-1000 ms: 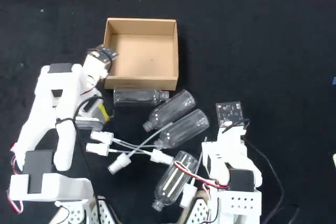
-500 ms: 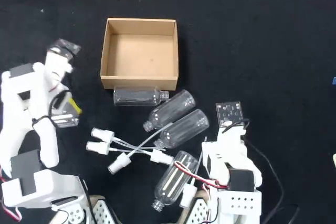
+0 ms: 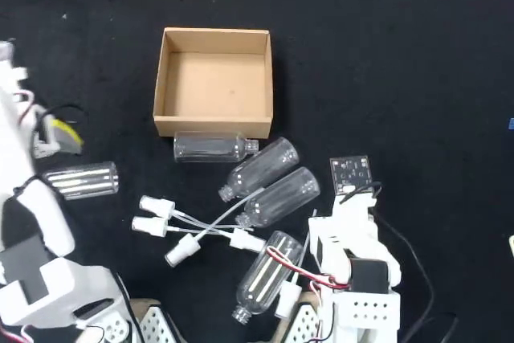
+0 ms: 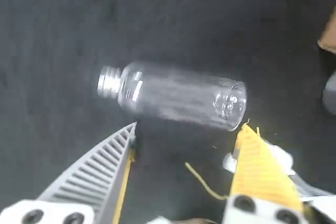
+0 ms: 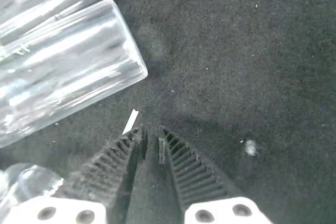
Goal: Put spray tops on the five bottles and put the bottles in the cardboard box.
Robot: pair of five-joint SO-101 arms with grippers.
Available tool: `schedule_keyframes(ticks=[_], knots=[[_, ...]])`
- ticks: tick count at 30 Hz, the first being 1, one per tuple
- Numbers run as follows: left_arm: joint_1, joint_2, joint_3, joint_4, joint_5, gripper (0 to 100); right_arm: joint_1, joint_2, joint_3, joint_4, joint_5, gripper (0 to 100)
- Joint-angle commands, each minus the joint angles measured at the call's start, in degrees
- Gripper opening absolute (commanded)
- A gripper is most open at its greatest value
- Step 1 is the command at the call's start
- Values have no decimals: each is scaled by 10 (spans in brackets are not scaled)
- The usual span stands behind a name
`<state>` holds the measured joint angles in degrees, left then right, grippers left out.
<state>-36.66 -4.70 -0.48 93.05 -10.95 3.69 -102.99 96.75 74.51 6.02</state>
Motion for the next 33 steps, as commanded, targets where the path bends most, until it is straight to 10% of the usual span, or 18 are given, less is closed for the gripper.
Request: schedule_keyframes(ticks=[1,7,33], knots=[[-51,-22,-35,61,228,285,9,-54,-4,3,4,11],[-67,-22,43,67,404,286,9,-54,-4,3,4,11],[-107,-30,329,-221,432,287,9,-54,-4,3,4,11]])
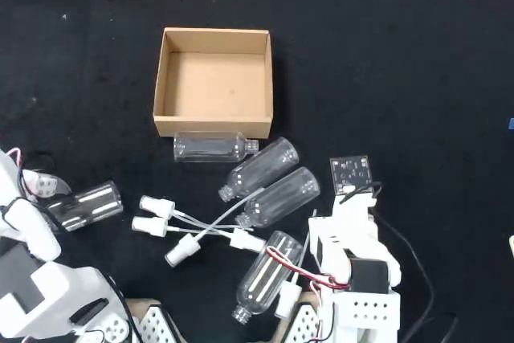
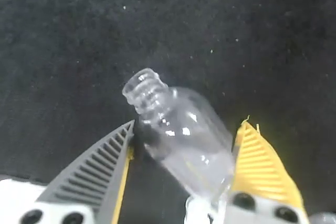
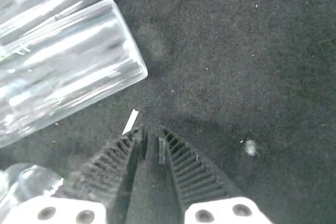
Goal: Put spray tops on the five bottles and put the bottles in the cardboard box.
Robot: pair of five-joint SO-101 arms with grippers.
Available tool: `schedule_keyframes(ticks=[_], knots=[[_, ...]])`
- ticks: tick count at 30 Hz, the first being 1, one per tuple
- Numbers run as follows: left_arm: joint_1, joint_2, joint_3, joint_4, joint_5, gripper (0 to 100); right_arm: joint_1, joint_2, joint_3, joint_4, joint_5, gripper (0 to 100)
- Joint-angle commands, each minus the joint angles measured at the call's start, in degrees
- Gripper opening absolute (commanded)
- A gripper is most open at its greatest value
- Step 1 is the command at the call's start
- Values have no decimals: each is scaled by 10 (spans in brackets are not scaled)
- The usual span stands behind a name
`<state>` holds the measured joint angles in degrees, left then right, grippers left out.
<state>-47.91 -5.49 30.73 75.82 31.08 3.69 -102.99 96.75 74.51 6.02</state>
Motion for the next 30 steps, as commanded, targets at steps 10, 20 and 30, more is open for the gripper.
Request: schedule_keyframes(ticks=[10,20,30], knots=[[12,-16,8,-105,25,287,9,-54,-4,3,4,11],[13,-15,8,-229,26,287,9,-54,-4,3,4,11],[20,-61,-38,-105,23,287,9,-54,-4,3,4,11]])
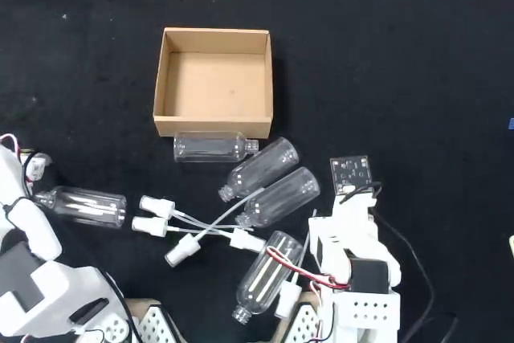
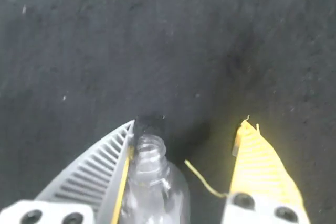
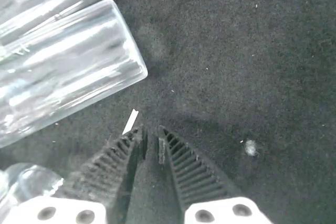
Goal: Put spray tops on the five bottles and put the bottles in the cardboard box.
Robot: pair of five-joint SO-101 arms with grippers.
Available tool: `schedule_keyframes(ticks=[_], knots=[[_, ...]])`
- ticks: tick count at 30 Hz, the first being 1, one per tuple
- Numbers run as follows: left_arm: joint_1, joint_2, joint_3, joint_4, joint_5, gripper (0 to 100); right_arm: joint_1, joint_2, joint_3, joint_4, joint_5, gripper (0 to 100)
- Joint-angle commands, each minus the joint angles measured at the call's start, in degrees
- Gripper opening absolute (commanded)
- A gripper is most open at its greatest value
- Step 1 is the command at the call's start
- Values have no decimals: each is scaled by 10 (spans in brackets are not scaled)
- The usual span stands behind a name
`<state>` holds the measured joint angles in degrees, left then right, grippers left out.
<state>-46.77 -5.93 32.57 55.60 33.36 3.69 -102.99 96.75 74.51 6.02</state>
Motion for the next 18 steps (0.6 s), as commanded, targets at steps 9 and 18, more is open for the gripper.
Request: schedule_keyframes(ticks=[9,18], knots=[[17,-216,16,201,-2,287,9,-54,-4,3,4,11],[16,-455,251,90,-1,287,9,-54,-4,3,4,11]])
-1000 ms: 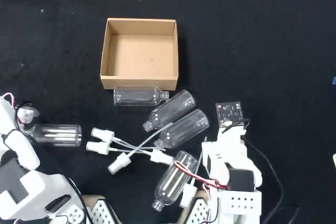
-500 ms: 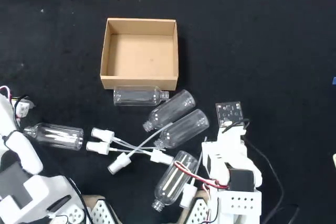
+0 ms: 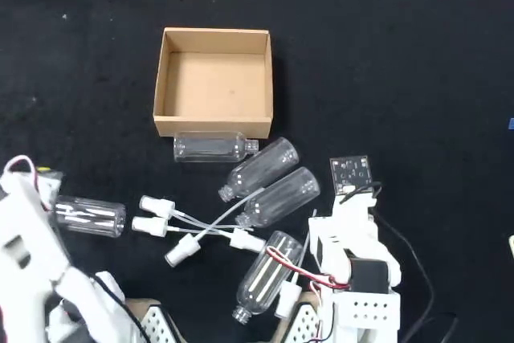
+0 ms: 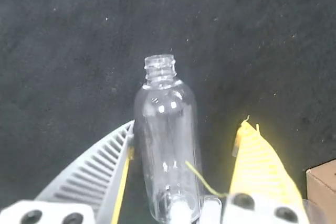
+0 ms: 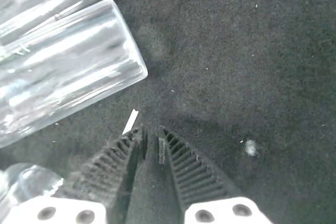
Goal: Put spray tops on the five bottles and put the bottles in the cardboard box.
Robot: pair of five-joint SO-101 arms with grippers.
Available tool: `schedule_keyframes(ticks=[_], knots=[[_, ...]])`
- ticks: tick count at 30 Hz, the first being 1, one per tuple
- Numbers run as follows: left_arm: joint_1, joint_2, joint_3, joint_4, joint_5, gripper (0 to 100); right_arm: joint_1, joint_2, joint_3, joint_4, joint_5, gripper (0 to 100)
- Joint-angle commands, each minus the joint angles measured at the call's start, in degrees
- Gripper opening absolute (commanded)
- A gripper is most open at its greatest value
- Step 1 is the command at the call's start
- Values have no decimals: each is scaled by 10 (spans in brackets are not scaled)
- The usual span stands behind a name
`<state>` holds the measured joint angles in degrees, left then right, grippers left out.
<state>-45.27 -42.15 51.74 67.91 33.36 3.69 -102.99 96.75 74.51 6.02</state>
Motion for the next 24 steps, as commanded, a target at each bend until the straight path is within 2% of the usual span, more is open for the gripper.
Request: schedule_keyframes(ticks=[1,6,10,16,24], knots=[[9,-103,72,-33,-3,287,9,-54,-4,3,4,11],[16,-72,83,-40,-20,287,9,-54,-4,3,4,11],[16,14,83,-89,-20,287,9,-54,-4,3,4,11],[15,164,15,-112,15,287,9,-54,-4,3,4,11],[20,273,-37,-129,17,281,9,-54,-4,3,4,11]])
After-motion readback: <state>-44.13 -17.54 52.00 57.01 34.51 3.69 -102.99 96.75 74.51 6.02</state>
